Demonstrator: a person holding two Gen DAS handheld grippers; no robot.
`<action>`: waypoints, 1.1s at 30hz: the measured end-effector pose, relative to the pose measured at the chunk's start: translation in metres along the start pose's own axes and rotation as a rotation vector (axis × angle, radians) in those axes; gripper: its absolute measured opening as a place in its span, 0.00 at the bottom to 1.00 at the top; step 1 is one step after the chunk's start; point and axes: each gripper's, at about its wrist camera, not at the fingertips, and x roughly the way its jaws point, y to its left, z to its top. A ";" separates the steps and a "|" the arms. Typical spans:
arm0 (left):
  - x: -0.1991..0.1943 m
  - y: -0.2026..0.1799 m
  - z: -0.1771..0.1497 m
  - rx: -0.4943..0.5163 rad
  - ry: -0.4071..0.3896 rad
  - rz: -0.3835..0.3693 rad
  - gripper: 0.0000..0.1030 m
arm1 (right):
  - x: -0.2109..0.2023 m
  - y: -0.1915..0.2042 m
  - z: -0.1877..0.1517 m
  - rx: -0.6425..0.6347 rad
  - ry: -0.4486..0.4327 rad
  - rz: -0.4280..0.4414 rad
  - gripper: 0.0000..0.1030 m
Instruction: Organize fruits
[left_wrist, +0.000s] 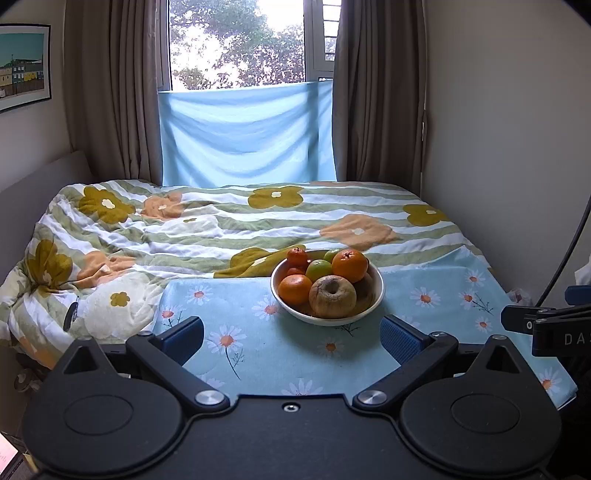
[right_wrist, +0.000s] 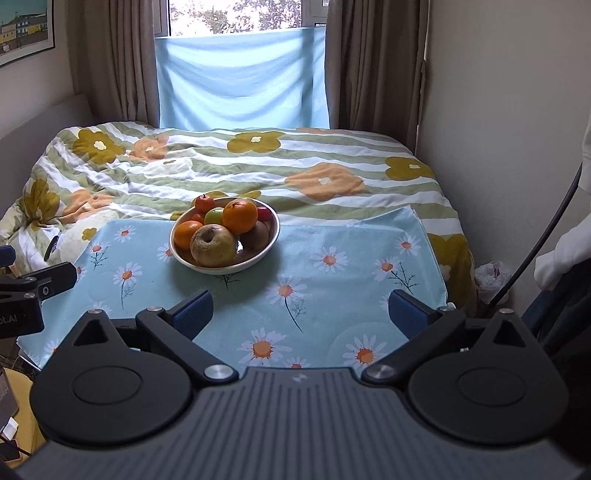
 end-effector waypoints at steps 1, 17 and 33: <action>0.000 0.000 0.000 0.001 -0.001 0.001 1.00 | 0.000 0.000 0.000 0.001 0.000 -0.001 1.00; 0.003 -0.004 0.002 0.012 0.001 0.011 1.00 | 0.004 -0.004 0.001 0.013 0.006 -0.006 1.00; 0.004 -0.007 0.004 0.018 0.001 0.010 1.00 | 0.005 -0.005 0.001 0.014 0.007 -0.004 1.00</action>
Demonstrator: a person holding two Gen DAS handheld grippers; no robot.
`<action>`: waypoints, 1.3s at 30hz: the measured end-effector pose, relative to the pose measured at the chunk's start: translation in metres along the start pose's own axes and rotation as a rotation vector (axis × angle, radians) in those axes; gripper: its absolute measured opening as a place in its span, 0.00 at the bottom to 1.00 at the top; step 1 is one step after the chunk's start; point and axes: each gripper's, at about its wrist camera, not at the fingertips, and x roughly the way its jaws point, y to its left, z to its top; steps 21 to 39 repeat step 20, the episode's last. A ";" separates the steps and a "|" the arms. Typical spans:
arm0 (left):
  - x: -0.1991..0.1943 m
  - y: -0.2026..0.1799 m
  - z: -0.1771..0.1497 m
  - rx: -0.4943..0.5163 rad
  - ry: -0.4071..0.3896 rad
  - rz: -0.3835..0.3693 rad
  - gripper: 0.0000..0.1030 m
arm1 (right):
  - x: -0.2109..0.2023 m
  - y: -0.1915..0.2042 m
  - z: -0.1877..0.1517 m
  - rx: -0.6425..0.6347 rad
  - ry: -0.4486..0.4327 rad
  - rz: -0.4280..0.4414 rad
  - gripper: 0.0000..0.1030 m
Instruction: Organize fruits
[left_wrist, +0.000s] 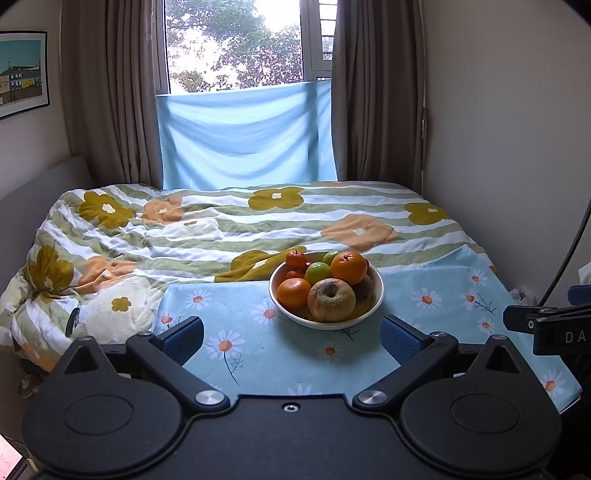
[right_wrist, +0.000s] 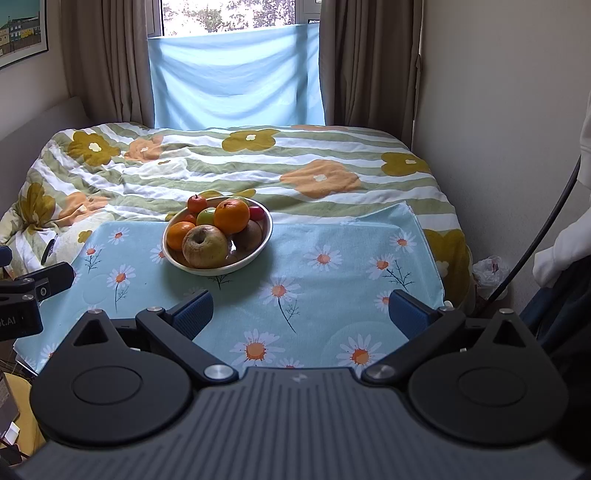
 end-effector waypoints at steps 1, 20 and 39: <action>0.000 0.000 0.000 0.000 -0.001 -0.001 1.00 | 0.000 0.000 0.000 0.000 0.000 0.000 1.00; -0.001 -0.001 0.004 0.010 -0.031 0.013 1.00 | 0.002 -0.002 0.000 0.006 -0.003 -0.002 1.00; -0.001 -0.001 0.004 0.010 -0.031 0.013 1.00 | 0.002 -0.002 0.000 0.006 -0.003 -0.002 1.00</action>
